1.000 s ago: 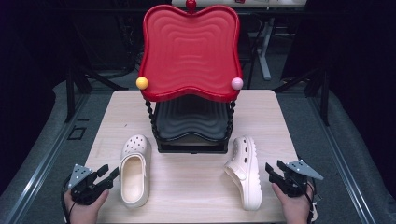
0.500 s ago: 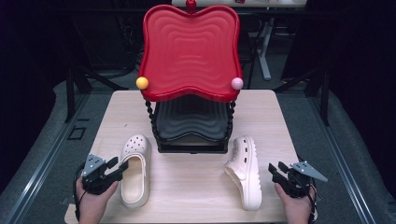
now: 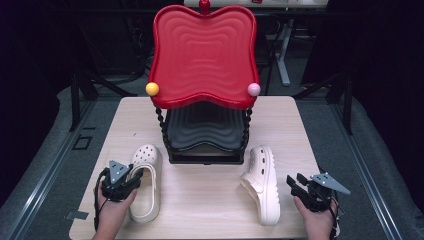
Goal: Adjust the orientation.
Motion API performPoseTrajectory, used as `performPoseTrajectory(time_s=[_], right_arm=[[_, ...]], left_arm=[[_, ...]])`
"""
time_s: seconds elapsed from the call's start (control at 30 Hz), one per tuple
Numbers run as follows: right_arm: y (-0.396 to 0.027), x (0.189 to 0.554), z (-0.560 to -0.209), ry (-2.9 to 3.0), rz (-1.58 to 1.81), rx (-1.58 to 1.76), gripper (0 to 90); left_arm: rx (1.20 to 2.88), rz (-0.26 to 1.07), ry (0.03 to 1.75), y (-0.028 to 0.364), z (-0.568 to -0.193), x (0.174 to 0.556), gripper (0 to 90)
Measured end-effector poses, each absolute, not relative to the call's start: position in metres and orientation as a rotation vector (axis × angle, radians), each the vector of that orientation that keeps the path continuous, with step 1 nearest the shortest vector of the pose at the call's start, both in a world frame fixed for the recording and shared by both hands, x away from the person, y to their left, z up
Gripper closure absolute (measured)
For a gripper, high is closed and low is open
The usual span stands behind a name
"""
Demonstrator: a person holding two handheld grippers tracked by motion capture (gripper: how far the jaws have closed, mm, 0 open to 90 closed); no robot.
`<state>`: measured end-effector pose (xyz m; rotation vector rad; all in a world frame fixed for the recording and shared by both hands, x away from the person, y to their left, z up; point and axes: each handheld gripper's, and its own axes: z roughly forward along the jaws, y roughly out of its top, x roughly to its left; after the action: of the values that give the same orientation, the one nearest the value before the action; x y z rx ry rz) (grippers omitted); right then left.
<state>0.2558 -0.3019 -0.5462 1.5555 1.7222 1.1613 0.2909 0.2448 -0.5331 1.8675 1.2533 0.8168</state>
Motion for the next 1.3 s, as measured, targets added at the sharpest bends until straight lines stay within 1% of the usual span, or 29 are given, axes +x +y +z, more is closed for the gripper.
performPoseTrajectory(time_s=[0.07, 0.17, 0.37, 0.47, 0.57, 0.6, 0.77, 1.03, 1.3], right_arm=[[-0.302, 0.256, -0.546, 1.727, 1.155, 1.556, 56.5], [-0.301, 0.257, -0.547, 1.734, 1.153, 1.557, 56.5], [-0.303, 0.258, -0.549, 1.736, 1.159, 1.577, 56.5], [-0.305, 0.258, -0.549, 1.727, 1.168, 1.587, 56.4], [-0.306, 0.258, -0.549, 1.721, 1.176, 1.597, 56.4], [-0.306, 0.258, -0.549, 1.719, 1.178, 1.599, 56.4], [-0.305, 0.258, -0.549, 1.721, 1.182, 1.595, 56.4], [-0.307, 0.258, -0.549, 1.720, 1.186, 1.597, 56.4], [-0.305, 0.255, -0.546, 1.704, 1.211, 1.587, 56.4]], left_arm=[[1.867, 0.829, 1.247, 0.244, -0.534, 0.291, 60.6], [1.881, 0.863, 1.233, 0.243, -0.535, 0.289, 64.3], [1.892, 0.861, 1.223, 0.248, -0.534, 0.285, 65.0], [1.878, 0.844, 1.275, 0.254, -0.535, 0.278, 63.7], [1.842, 0.805, 1.305, 0.257, -0.535, 0.275, 68.4], [1.842, 0.802, 1.302, 0.256, -0.534, 0.274, 70.3], [1.864, 0.845, 1.290, 0.252, -0.534, 0.274, 73.2], [1.862, 0.819, 1.262, 0.253, -0.532, 0.271, 75.2], [1.859, 0.797, 1.196, 0.250, -0.517, 0.252, 76.1]])
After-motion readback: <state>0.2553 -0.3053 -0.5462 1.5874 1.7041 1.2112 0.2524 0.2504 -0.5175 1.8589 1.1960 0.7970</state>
